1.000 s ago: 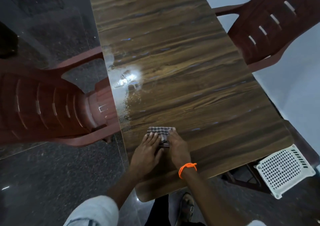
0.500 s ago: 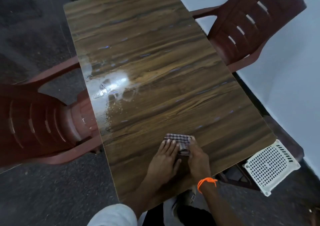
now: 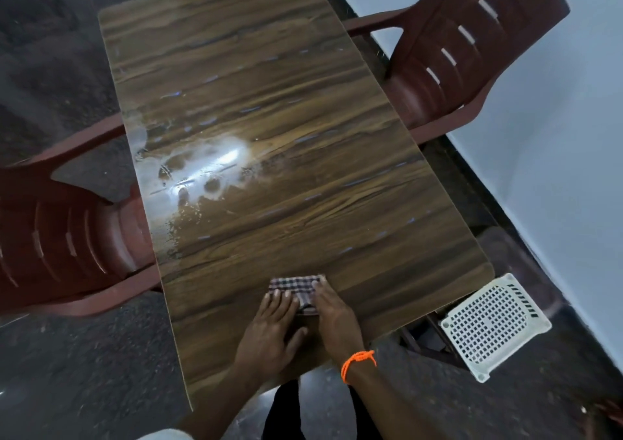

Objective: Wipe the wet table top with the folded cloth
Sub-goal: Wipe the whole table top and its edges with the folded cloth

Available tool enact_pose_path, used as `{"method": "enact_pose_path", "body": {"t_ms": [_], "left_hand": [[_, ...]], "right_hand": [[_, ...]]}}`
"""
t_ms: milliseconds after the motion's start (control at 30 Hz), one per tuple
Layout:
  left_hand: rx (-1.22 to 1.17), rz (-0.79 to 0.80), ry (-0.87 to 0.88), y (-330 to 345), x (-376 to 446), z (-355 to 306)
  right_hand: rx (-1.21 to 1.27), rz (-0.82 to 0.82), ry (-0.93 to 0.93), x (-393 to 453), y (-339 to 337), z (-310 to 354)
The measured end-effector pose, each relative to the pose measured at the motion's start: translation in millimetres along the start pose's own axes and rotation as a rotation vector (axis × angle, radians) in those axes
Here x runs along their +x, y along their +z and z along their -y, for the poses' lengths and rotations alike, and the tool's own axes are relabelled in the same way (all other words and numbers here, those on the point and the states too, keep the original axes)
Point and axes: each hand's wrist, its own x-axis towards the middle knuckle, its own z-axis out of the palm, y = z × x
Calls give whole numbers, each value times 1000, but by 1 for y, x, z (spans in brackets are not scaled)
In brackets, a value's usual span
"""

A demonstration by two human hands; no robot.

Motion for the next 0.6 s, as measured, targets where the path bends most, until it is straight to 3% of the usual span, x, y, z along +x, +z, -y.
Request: {"method": "enact_pose_path", "body": {"t_ms": [267,433,600], "left_hand": [[42,0,42,8,81,-61],[46,-8,-91,-3,127,-61],[20,-49,-168,-4,104,-67]], "right_hand": [[-28,-115,80,23,-60,-61],[-36,-22,17,74,-79,-71],[24,47,-33,68,-73,-65]]}}
